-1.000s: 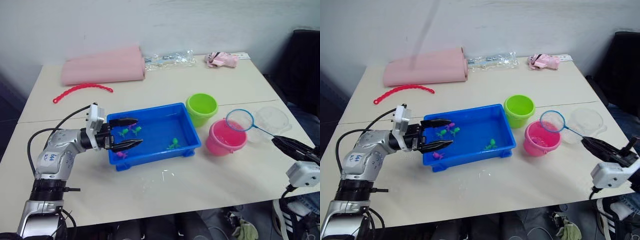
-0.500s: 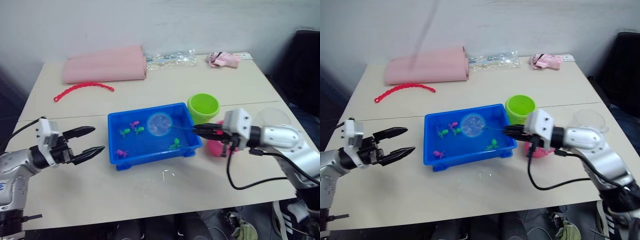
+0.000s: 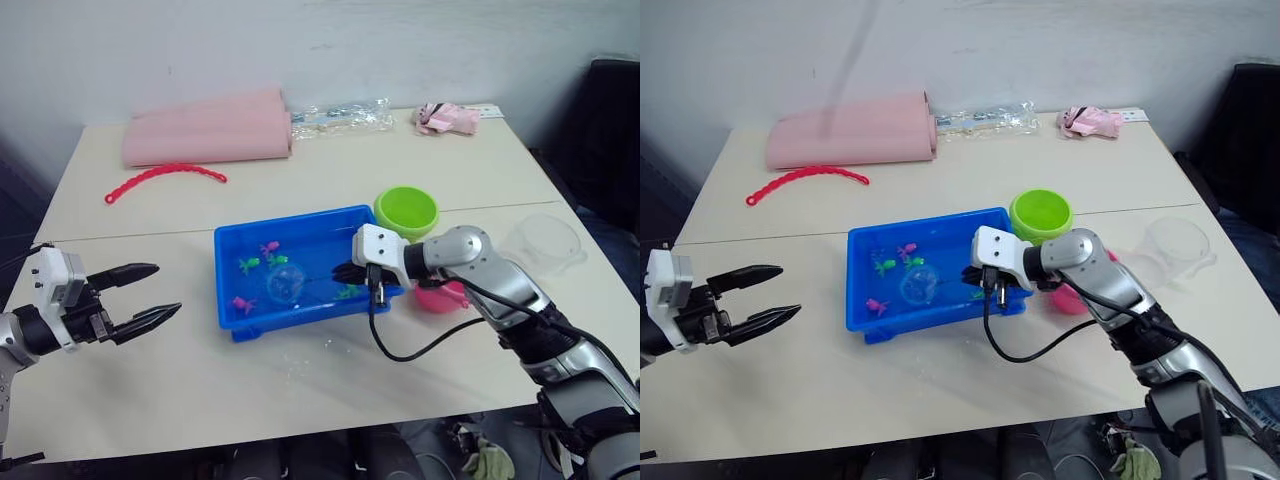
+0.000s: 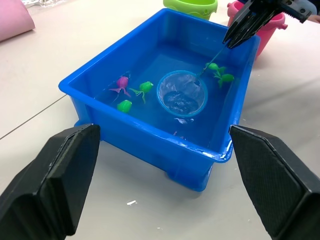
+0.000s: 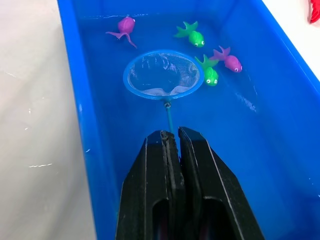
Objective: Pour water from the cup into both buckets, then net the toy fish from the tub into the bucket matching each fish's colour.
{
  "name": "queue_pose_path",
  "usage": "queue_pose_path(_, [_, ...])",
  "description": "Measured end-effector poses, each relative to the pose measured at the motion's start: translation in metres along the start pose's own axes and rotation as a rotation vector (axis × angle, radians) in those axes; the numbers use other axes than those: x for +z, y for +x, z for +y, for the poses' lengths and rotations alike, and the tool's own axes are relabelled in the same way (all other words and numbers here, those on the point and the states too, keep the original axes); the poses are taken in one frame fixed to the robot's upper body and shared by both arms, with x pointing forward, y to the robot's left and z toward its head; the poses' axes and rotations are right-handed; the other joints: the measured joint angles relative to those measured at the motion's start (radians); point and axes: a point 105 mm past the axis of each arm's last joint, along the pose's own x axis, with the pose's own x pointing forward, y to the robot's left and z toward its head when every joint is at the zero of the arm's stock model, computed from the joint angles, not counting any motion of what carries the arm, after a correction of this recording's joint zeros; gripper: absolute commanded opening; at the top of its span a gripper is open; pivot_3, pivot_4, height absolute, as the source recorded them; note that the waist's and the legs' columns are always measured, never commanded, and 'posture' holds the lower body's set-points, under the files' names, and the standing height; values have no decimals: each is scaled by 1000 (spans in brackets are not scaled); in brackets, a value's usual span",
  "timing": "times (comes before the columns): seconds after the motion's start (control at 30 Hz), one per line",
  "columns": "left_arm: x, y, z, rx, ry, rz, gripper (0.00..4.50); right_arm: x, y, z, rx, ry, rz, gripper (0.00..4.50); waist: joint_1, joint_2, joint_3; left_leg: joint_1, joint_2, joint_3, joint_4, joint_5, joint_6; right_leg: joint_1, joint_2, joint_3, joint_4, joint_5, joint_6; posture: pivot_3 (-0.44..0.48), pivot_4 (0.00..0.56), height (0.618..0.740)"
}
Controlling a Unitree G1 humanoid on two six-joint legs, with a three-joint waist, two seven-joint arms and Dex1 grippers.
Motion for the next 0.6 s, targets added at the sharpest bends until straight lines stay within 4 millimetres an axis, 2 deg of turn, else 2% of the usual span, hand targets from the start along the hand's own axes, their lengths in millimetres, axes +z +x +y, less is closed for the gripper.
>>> queue_pose_path(0.27, [3, 3, -2, 4, 21, -2, 4470, -18, -2, 0, 23, 90, 55, 0, -2, 0, 0, 0, 0, 0, 0, 0, 0, 0, 0, 0, 0, 0, 0, 0, 150, 740])
queue_pose_path(0.5, [2, 5, -2, 10, 16, -8, 4470, -6, -23, -14, -20, 165, -48, 0, -3, 0, 0, 0, 0, 0, 0, 0, 0, 0, 0, 0, 0, 0, 0, 0, 150, 740])
queue_pose_path(0.6, [1, 6, -2, 8, 13, -8, 4470, -1, -20, -17, -32, 187, -90, 0, -8, 0, 0, 0, 0, 0, 0, 0, 0, 0, 0, 1, 0, 0, 0, 0, 150, 740])
